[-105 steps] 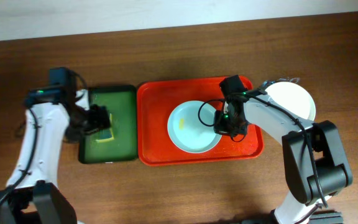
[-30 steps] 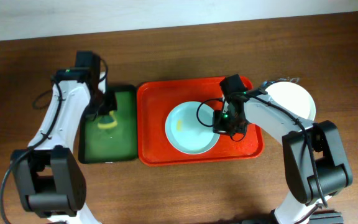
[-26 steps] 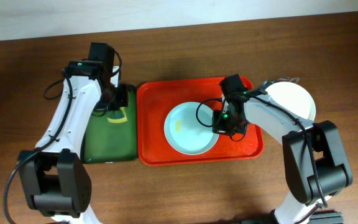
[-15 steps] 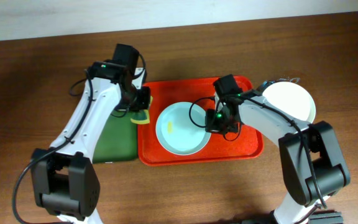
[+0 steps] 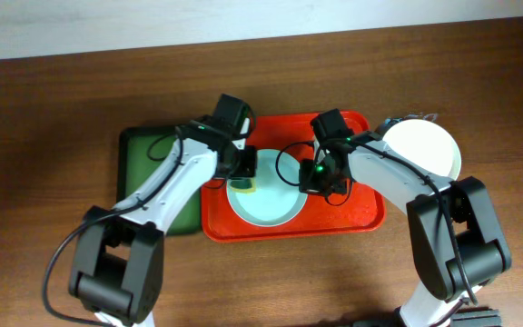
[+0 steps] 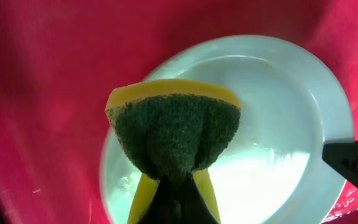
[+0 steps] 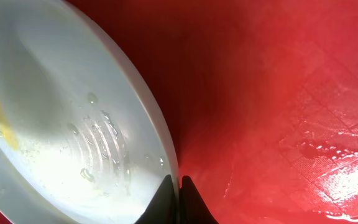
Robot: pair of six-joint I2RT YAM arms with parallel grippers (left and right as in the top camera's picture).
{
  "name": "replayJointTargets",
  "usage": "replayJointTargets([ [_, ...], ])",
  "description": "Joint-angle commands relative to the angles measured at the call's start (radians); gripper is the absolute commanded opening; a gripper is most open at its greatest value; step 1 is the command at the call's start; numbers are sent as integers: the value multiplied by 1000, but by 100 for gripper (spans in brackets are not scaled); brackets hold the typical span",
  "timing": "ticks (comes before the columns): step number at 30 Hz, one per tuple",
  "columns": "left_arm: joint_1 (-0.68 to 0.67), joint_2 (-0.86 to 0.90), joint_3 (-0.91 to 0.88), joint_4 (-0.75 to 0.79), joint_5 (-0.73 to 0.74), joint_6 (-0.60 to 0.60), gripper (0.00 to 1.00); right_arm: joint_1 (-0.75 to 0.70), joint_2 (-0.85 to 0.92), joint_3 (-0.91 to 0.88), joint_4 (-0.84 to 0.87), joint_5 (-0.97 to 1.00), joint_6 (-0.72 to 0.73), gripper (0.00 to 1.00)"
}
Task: Clean dirty plates on tray and stack at the side
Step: 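Scrub the white plate with the sponge held by the left gripper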
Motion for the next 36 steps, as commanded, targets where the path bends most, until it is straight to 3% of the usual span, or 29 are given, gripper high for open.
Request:
replayJointTargets([
  [1, -7, 59, -9, 5, 7, -22, 0, 23, 5, 6, 19, -5, 42, 4],
  [9, -5, 82, -9, -15, -66, -26, 0, 41, 9, -5, 36, 22, 60, 4],
  [12, -5, 135, -9, -22, -32, -26, 0, 41, 27, -5, 37, 22, 60, 4],
  [17, 12, 179, 16, -32, 425, 122, 0, 41, 65, -5, 56, 21, 60, 4],
  [19, 48, 156, 78, -88, 520, 142, 0, 41, 67, -5, 58, 21, 60, 4],
  [22, 107, 68, 135, -136, 393, 138, 0, 41, 67, -5, 58, 20, 60, 4],
  [24, 117, 31, 135, -161, 216, 92, 0, 41, 67, -5, 58, 20, 60, 4],
  [29, 58, 77, 93, -176, 16, 41, 0, 41, 67, -5, 58, 20, 60, 4],
  [33, 9, 156, 47, -100, 13, -1, 0, 41, 67, -5, 58, 20, 60, 4],
  [36, -10, 216, 47, -85, 113, -1, 0, 41, 67, -5, 58, 20, 60, 4],
])
